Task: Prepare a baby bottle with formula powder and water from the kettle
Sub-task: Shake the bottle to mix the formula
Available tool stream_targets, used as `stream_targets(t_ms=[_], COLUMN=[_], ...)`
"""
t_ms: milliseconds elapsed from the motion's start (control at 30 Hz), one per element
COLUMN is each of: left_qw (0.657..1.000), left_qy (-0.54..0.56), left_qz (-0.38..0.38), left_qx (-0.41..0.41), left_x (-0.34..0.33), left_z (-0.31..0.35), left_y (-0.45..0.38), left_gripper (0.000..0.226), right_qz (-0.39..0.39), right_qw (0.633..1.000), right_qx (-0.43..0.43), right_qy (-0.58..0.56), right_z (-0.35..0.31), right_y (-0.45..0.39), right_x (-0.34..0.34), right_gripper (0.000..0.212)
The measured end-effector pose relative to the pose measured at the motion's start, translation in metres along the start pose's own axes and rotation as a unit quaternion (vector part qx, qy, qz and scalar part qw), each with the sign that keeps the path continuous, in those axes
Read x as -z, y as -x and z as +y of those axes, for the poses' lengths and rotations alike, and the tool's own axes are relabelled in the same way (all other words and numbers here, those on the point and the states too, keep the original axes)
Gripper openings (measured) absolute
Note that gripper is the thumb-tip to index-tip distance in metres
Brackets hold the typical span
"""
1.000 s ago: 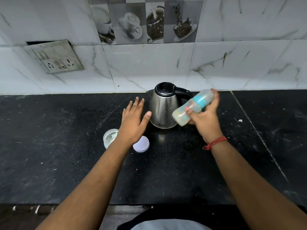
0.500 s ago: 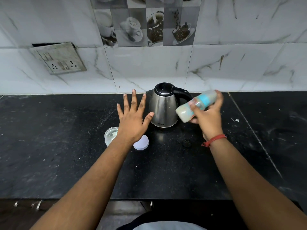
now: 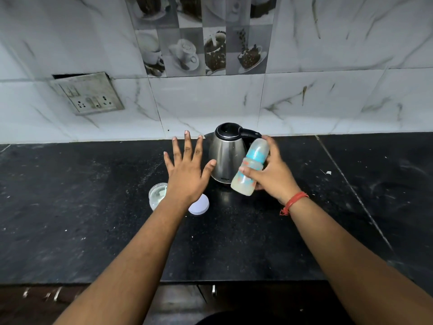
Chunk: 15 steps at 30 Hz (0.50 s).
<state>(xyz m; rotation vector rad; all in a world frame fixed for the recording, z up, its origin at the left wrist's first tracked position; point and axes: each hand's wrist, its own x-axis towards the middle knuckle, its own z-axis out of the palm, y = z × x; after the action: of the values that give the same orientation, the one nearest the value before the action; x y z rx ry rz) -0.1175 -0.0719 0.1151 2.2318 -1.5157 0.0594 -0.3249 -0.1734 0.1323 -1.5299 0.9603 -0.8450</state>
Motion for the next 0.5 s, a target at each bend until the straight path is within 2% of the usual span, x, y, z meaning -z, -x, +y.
stream_targets(t_ms=[33, 133, 167, 200, 300, 333, 367, 433, 467, 500], left_qw=[1.0, 1.0, 1.0, 1.0, 1.0, 1.0, 1.0, 1.0, 1.0, 1.0], left_qy=[0.0, 0.001, -0.001, -0.003, -0.008, -0.01, -0.011, -0.012, -0.014, -0.016], left_qz=[0.001, 0.0, 0.0, -0.001, 0.003, 0.004, 0.004, 0.003, 0.003, 0.004], left_qx=[0.002, 0.004, 0.005, 0.005, 0.004, 0.003, 0.003, 0.003, 0.003, 0.002], left_x=[0.002, 0.005, 0.006, 0.007, 0.006, 0.006, 0.006, 0.006, 0.005, 0.005], left_z=[0.001, 0.004, 0.004, 0.005, 0.004, 0.004, 0.003, 0.002, 0.002, 0.001], left_y=[0.0, 0.002, 0.003, 0.003, 0.003, 0.002, 0.002, 0.002, 0.002, 0.002], left_gripper=[0.084, 0.082, 0.083, 0.083, 0.082, 0.081, 0.082, 0.083, 0.084, 0.084], right_qz=[0.012, 0.183, 0.211, 0.2, 0.025, 0.018, 0.051, 0.168, 0.202, 0.205], right_qw=[1.0, 0.974, 0.965, 0.969, 0.999, 0.999, 0.996, 0.973, 0.964, 0.967], right_qx=[0.004, 0.022, 0.029, 0.034, 0.026, 0.026, 0.026, 0.031, 0.036, 0.04], right_qy=[-0.007, -0.135, -0.155, -0.141, -0.014, -0.021, -0.063, -0.158, -0.168, -0.145], right_z=[-0.002, -0.012, -0.012, -0.013, -0.007, -0.007, -0.009, -0.012, -0.011, -0.009], right_y=[0.0, -0.006, -0.007, -0.005, 0.003, 0.003, 0.002, -0.001, -0.001, 0.001], right_x=[0.003, 0.012, 0.013, 0.012, 0.005, 0.007, 0.009, 0.013, 0.012, 0.008], right_gripper=[0.09, 0.085, 0.086, 0.087, 0.089, 0.088, 0.086, 0.085, 0.085, 0.086])
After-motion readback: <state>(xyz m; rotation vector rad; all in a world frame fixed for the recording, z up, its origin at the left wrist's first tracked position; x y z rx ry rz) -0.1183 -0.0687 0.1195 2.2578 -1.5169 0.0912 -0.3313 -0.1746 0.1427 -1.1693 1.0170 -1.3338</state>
